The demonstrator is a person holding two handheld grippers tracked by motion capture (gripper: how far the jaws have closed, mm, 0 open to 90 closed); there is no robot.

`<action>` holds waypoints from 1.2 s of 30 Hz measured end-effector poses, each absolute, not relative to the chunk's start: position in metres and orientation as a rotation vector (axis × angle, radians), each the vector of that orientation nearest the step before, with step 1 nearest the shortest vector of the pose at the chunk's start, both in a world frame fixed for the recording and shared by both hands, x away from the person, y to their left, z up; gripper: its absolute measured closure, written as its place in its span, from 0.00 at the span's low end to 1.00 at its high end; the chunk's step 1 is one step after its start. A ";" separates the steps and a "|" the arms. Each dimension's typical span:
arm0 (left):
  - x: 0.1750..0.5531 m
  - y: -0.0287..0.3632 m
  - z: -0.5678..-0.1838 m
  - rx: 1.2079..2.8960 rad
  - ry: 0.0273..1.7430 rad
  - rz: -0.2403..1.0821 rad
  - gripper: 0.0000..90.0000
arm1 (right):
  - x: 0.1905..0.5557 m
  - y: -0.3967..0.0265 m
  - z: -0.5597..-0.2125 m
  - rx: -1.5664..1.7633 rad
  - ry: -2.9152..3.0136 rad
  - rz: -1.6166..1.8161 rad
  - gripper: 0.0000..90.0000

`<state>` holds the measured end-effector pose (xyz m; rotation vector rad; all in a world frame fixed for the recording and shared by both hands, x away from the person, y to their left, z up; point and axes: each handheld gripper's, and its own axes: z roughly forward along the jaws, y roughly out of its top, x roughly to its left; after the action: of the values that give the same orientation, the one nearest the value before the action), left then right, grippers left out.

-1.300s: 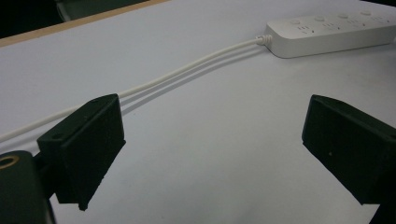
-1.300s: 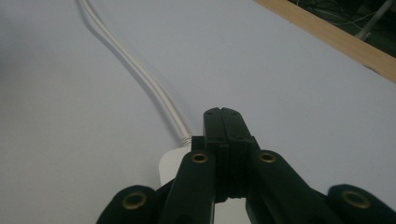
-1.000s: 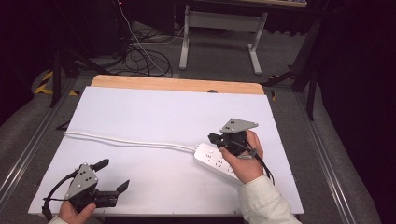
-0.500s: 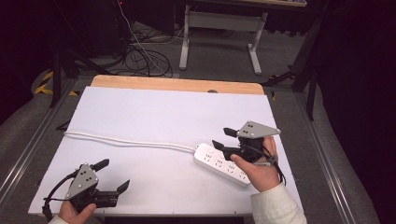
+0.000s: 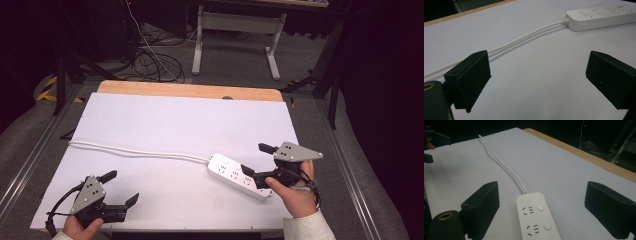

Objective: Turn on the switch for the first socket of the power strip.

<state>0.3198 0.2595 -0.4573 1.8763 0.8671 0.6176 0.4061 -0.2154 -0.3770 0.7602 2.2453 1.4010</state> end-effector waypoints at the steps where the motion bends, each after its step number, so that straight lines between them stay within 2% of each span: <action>1: 0.320 0.260 -0.457 1.876 0.867 0.618 0.07 | 0.405 -0.218 -0.379 0.760 2.238 1.415 0.13; 19: 0.318 0.259 -0.457 1.879 0.851 0.635 0.07 | 0.386 -0.253 -0.428 0.818 2.221 1.498 0.09; 36: 0.311 0.261 -0.456 1.885 0.853 0.640 0.06 | 0.383 -0.264 -0.478 0.896 2.259 1.451 0.07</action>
<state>0.3107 0.2606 -0.4563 1.8852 0.8527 0.6398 0.3832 -0.2638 -0.4776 0.8961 2.2591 1.4513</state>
